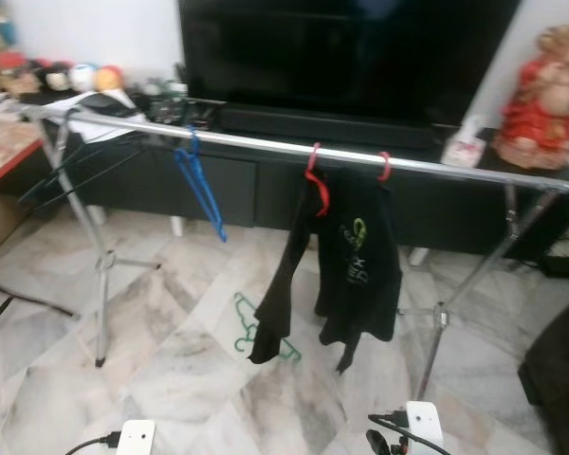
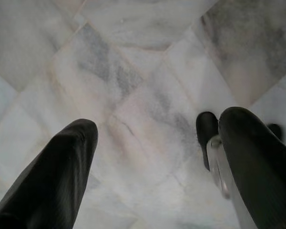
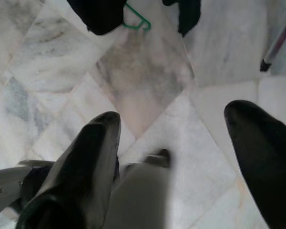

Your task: Hang hanger

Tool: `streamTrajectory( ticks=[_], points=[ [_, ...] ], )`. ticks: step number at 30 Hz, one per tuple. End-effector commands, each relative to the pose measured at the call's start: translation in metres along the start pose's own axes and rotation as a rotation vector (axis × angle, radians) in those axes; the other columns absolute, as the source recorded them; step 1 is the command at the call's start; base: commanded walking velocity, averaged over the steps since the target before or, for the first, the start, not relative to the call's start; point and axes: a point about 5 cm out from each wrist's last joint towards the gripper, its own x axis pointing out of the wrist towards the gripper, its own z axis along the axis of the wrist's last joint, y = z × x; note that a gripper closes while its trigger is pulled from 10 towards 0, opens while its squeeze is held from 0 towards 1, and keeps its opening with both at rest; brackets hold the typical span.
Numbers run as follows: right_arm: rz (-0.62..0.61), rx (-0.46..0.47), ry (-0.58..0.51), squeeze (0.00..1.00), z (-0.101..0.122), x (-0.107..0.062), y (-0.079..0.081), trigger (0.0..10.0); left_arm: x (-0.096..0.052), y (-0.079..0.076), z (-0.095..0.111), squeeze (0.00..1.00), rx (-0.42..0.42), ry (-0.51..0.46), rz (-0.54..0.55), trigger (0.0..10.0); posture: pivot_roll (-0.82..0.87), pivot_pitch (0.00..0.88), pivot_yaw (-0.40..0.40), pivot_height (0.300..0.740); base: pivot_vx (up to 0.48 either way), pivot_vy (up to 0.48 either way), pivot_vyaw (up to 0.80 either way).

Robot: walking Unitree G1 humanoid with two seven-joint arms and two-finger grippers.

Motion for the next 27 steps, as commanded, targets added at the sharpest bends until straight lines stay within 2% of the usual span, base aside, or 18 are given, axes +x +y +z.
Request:
streamTrajectory(
  ticks=[1, 9, 27],
  points=[
    [-0.016, -0.002, 0.017, 0.00, -0.0034, -0.0022, -0.0055, 10.0, -0.0006, -0.0041, -0.0044, 0.00, 0.001, 0.014, -0.011, 10.0, -0.04, 0.014, -0.024, 0.740, 0.000, 0.368, 0.00],
    [-0.016, -0.001, 0.017, 0.00, -0.0040, -0.0023, -0.0053, 10.0, -0.0007, -0.0031, -0.0046, 0.00, 0.002, 0.013, -0.010, 10.0, -0.04, 0.000, -0.023, 0.740, 0.000, 0.356, 0.00],
    [-0.012, 0.003, 0.017, 0.00, -0.0052, -0.0024, -0.0043, 10.0, -0.0011, -0.0037, -0.0054, 0.00, -0.010, 0.008, -0.018, 10.0, -0.04, 0.000, -0.023, 0.740, 0.000, 0.000, 0.00]
  ],
)
